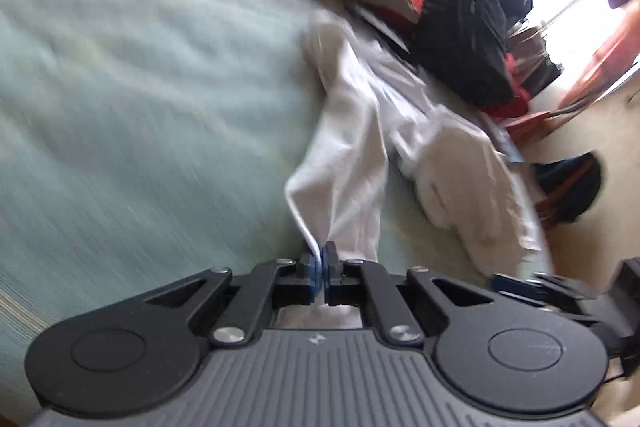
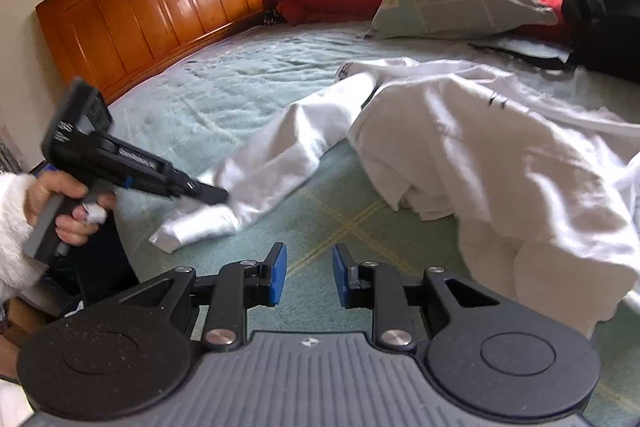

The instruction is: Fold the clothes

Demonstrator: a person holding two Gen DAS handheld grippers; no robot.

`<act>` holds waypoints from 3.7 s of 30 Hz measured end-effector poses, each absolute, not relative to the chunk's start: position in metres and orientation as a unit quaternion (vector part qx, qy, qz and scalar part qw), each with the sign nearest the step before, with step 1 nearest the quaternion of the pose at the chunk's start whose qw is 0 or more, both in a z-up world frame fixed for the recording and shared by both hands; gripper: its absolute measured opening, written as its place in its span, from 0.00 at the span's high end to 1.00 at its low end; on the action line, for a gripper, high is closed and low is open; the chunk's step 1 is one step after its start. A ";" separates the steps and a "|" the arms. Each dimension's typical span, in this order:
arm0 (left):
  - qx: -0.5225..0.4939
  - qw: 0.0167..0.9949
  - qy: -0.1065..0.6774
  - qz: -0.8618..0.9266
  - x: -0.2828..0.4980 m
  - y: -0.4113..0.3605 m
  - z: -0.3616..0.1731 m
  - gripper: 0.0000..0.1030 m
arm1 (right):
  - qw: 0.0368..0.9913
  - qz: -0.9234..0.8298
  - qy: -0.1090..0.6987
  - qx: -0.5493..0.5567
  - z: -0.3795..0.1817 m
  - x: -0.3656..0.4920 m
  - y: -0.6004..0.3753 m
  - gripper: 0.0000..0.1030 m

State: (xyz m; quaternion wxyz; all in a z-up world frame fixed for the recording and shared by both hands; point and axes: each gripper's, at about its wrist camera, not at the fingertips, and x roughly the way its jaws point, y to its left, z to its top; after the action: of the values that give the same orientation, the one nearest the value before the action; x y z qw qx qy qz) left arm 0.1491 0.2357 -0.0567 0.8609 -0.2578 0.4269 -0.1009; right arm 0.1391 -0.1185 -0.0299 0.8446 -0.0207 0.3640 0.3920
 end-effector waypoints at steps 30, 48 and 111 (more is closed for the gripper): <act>-0.007 0.862 0.422 0.280 0.319 0.410 -0.010 0.75 | 0.927 0.214 0.306 -0.032 0.006 0.190 -0.203 0.67; 0.051 0.873 0.426 0.233 0.265 0.359 0.010 0.23 | 0.934 0.194 0.301 -0.012 0.002 0.176 -0.220 0.27; 0.036 0.919 0.392 -0.028 0.109 0.038 -0.030 0.12 | 0.917 0.015 0.366 0.161 -0.060 0.179 -0.302 0.03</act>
State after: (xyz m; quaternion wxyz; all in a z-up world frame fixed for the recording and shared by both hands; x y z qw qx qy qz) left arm 0.1090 0.0380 -0.0304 0.9190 0.0361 0.3915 -0.0281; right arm 0.1795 -0.3020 -0.0603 0.9165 0.1613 0.3657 0.0150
